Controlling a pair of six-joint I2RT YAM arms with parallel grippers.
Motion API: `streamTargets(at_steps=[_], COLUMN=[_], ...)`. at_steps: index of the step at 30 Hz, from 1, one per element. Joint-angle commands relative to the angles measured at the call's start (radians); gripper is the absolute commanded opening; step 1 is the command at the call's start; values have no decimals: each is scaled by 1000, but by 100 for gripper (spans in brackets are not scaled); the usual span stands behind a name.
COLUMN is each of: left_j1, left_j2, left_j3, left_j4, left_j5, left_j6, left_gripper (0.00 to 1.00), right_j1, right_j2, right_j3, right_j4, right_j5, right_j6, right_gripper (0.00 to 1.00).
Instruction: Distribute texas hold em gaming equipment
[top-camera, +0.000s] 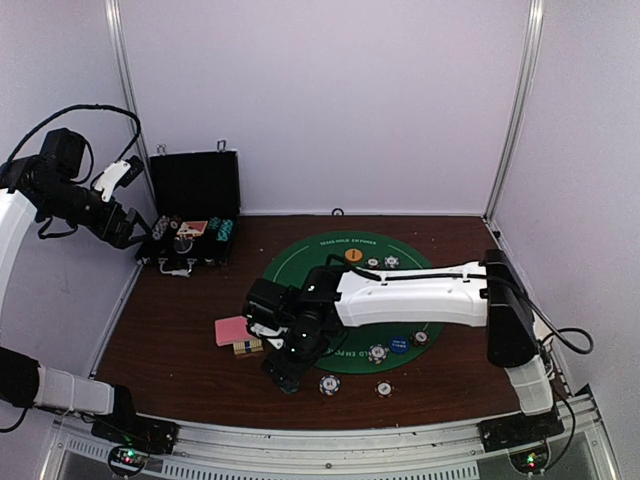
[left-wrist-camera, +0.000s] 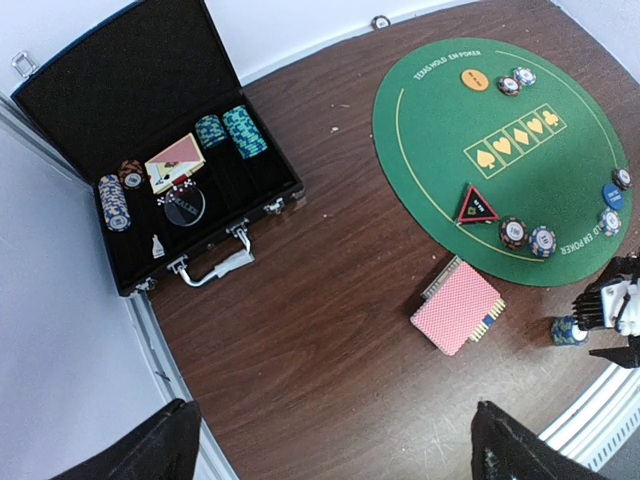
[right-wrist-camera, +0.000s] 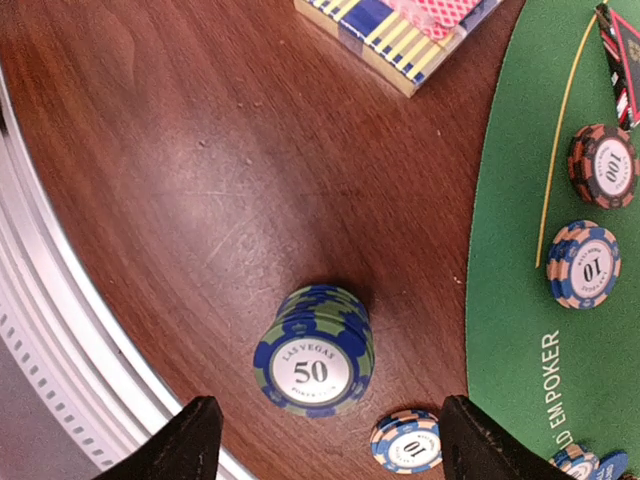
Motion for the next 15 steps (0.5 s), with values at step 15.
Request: streamTargets(at_steps=[15], left_j1=[6], left_j2=[-7], left_j3=[20], left_j4=[3], left_j5=[5], left_j6=[16], left_gripper=[98], right_j1=[1], right_j2=[119], right_j3=[126], right_j4=[-34], right_j5=[-58], right_j6=[-61], right_gripper=[67])
